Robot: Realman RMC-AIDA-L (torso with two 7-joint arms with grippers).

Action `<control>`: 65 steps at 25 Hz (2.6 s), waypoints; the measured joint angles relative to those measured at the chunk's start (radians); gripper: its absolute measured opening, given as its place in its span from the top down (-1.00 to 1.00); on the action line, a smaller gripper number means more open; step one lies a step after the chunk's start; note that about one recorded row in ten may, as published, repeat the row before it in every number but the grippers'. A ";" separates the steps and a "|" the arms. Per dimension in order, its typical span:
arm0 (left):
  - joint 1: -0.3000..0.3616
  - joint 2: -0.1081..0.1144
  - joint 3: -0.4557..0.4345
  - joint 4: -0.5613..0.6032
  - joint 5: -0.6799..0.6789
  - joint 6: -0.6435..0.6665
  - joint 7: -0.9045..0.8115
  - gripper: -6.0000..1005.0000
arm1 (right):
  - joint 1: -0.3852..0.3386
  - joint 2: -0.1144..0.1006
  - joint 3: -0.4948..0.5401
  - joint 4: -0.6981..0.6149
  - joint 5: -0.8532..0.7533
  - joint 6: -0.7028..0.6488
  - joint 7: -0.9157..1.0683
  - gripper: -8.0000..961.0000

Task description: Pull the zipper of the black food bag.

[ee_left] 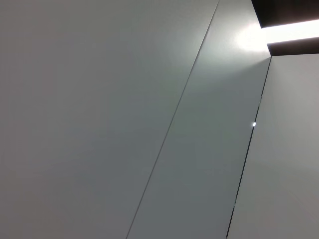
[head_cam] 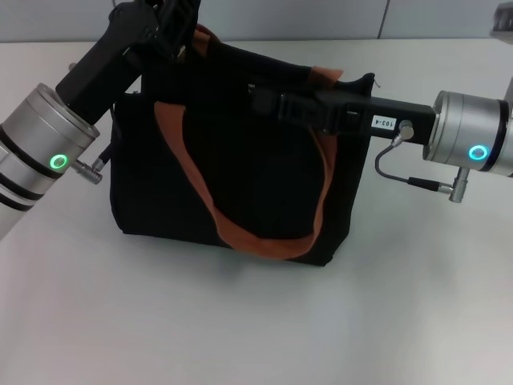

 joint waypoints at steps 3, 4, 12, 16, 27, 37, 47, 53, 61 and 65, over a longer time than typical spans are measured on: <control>0.000 0.000 0.000 0.000 0.000 -0.001 0.000 0.94 | 0.000 0.000 -0.004 0.000 0.000 -0.001 0.000 0.52; 0.000 -0.001 0.000 0.000 0.000 -0.001 0.000 0.94 | -0.001 0.000 -0.005 -0.001 0.000 -0.002 0.000 0.51; 0.001 -0.002 -0.002 0.000 0.000 -0.002 0.001 0.94 | -0.006 -0.001 -0.011 -0.013 -0.001 -0.036 -0.005 0.38; 0.001 -0.002 -0.002 0.000 0.000 -0.002 0.001 0.94 | -0.003 -0.001 -0.020 -0.013 -0.002 -0.037 -0.003 0.07; 0.000 -0.002 -0.001 0.000 -0.001 -0.005 0.002 0.94 | 0.005 -0.001 -0.030 -0.022 -0.034 -0.049 0.063 0.01; -0.019 -0.002 0.003 -0.013 0.000 0.017 -0.008 0.94 | 0.002 -0.004 -0.021 -0.036 -0.067 -0.070 0.089 0.03; -0.030 -0.002 0.003 -0.027 0.002 0.018 -0.001 0.94 | -0.012 -0.004 -0.005 -0.055 -0.061 -0.106 0.080 0.04; -0.029 -0.002 0.003 -0.028 0.003 0.016 0.000 0.94 | -0.004 -0.004 -0.008 -0.060 -0.066 -0.068 0.097 0.05; -0.031 -0.002 0.001 -0.028 0.003 0.021 -0.027 0.94 | -0.118 -0.003 0.166 -0.132 -0.059 -0.278 -0.022 0.06; -0.026 -0.002 -0.004 -0.032 -0.002 0.014 -0.029 0.94 | -0.202 -0.003 0.369 -0.129 -0.058 -0.452 -0.116 0.07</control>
